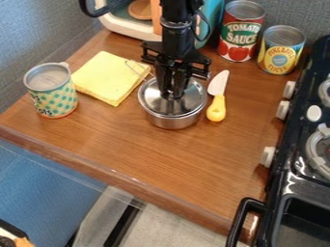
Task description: Place the lid on the pot
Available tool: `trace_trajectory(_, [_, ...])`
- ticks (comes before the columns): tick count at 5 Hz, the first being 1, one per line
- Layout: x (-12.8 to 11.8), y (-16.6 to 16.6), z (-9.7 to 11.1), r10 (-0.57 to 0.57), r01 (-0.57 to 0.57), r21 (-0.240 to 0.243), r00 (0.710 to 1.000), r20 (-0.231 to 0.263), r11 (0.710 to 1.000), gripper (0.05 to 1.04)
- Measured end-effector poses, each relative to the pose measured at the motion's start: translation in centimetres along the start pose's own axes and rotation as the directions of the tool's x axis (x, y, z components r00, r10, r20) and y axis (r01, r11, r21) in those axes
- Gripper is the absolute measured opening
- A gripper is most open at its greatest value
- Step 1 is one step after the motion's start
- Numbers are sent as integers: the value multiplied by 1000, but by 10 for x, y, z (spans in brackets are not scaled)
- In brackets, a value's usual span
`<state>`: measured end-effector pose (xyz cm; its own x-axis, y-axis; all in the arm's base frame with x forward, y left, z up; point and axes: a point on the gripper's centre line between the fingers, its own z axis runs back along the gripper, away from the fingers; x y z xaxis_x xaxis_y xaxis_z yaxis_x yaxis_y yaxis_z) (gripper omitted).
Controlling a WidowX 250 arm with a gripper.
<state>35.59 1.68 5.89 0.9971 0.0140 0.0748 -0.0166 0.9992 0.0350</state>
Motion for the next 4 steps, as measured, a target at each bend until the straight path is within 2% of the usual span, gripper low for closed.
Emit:
trace_trajectory(1, [-1, -2, 0, -7, 7, -10, 1000, -3, 1000, 644])
trace_trajectory(2, [-6, -3, 1, -8, 7, -21, 999, -34, 1000, 921])
trace_trajectory(3, [-4, -2, 33, 3, -2, -20, 999, 35, 1000, 1011])
trace_trajectory(4, [-14, -1, 44, 11, -10, -15, 998, 64, 1000, 1008])
